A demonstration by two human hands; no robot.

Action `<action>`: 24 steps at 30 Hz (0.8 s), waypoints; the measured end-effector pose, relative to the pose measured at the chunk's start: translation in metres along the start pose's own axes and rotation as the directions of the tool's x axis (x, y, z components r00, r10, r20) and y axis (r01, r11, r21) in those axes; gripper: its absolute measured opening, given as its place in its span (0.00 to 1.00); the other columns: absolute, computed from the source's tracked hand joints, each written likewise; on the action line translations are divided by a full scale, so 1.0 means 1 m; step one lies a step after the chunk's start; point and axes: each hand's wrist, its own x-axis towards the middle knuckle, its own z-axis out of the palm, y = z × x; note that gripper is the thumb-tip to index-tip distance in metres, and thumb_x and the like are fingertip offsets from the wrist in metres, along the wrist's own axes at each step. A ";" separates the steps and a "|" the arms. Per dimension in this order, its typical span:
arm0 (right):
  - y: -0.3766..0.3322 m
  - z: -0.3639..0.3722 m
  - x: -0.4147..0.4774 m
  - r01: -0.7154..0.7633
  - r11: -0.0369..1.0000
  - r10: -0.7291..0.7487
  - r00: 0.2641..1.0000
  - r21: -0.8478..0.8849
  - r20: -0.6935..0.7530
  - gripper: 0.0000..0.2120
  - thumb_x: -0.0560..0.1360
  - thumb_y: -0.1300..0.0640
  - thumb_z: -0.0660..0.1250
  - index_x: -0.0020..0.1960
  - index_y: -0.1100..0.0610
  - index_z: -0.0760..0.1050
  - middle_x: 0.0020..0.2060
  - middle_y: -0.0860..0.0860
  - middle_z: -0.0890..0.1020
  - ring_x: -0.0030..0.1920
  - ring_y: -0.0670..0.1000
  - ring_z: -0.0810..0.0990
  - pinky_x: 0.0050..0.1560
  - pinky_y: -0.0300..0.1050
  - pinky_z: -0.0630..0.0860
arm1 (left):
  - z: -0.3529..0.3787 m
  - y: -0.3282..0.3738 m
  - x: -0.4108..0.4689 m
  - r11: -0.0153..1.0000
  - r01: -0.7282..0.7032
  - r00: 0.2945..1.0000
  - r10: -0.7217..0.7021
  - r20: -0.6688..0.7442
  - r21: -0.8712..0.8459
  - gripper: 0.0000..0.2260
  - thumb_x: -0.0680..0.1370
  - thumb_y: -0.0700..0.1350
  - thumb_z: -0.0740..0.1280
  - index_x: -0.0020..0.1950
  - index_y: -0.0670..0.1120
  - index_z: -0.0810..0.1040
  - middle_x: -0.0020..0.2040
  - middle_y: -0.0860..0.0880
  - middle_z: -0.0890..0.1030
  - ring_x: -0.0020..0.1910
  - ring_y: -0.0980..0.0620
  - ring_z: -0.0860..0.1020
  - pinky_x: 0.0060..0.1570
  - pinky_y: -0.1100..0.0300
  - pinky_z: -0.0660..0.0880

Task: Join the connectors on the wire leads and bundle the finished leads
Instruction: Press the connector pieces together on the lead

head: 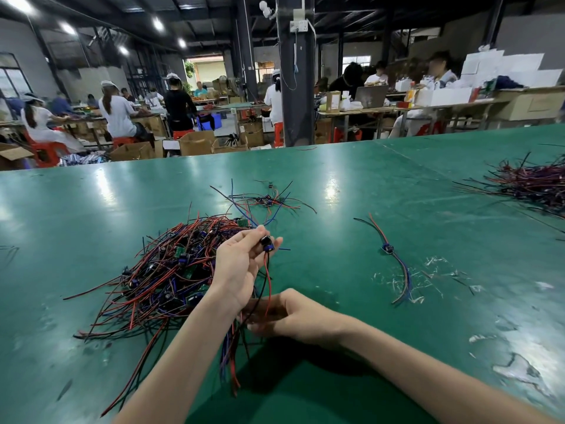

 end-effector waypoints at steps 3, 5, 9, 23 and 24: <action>-0.009 -0.016 -0.005 -0.067 0.991 0.057 0.995 0.119 0.086 0.23 0.74 0.78 0.57 0.66 0.63 0.71 0.60 0.57 0.78 0.52 0.45 0.78 0.63 0.41 0.72 | -0.002 -0.004 0.000 1.000 0.017 1.000 -0.017 -0.001 0.020 0.05 0.77 0.34 0.63 0.41 0.36 0.74 0.36 0.42 0.75 0.37 0.45 0.76 0.35 0.62 0.80; -0.016 -0.034 -0.010 -0.144 0.959 0.126 0.988 0.244 0.087 0.28 0.71 0.82 0.48 0.67 0.65 0.68 0.59 0.60 0.76 0.50 0.51 0.80 0.59 0.44 0.75 | -0.003 -0.007 0.000 0.999 0.032 0.999 -0.032 0.011 0.026 0.03 0.77 0.34 0.64 0.43 0.36 0.74 0.35 0.41 0.75 0.37 0.46 0.77 0.36 0.61 0.80; -0.025 -0.061 -0.017 -0.158 0.966 0.178 0.981 0.206 -0.081 0.21 0.73 0.75 0.49 0.59 0.63 0.74 0.60 0.65 0.77 0.47 0.55 0.81 0.49 0.44 0.79 | -0.004 -0.013 0.001 0.996 0.052 0.998 -0.055 0.036 0.075 0.04 0.77 0.36 0.65 0.42 0.36 0.74 0.33 0.44 0.79 0.34 0.49 0.82 0.42 0.59 0.82; -0.018 -0.046 -0.008 -0.018 0.958 0.104 0.952 0.287 -0.288 0.04 0.72 0.64 0.70 0.46 0.62 0.79 0.35 0.52 0.82 0.28 0.43 0.72 0.28 0.33 0.64 | -0.002 -0.025 -0.005 0.977 0.108 0.989 -0.124 0.077 0.182 0.08 0.78 0.41 0.65 0.41 0.38 0.75 0.37 0.41 0.78 0.34 0.44 0.74 0.38 0.47 0.72; -0.018 -0.044 -0.008 -0.026 0.950 0.118 0.952 0.310 -0.282 0.04 0.72 0.64 0.70 0.46 0.62 0.78 0.35 0.53 0.82 0.28 0.43 0.72 0.28 0.33 0.65 | -0.002 -0.026 -0.005 0.975 0.110 0.989 -0.126 0.075 0.191 0.08 0.77 0.41 0.65 0.41 0.38 0.75 0.37 0.41 0.78 0.33 0.44 0.74 0.36 0.49 0.72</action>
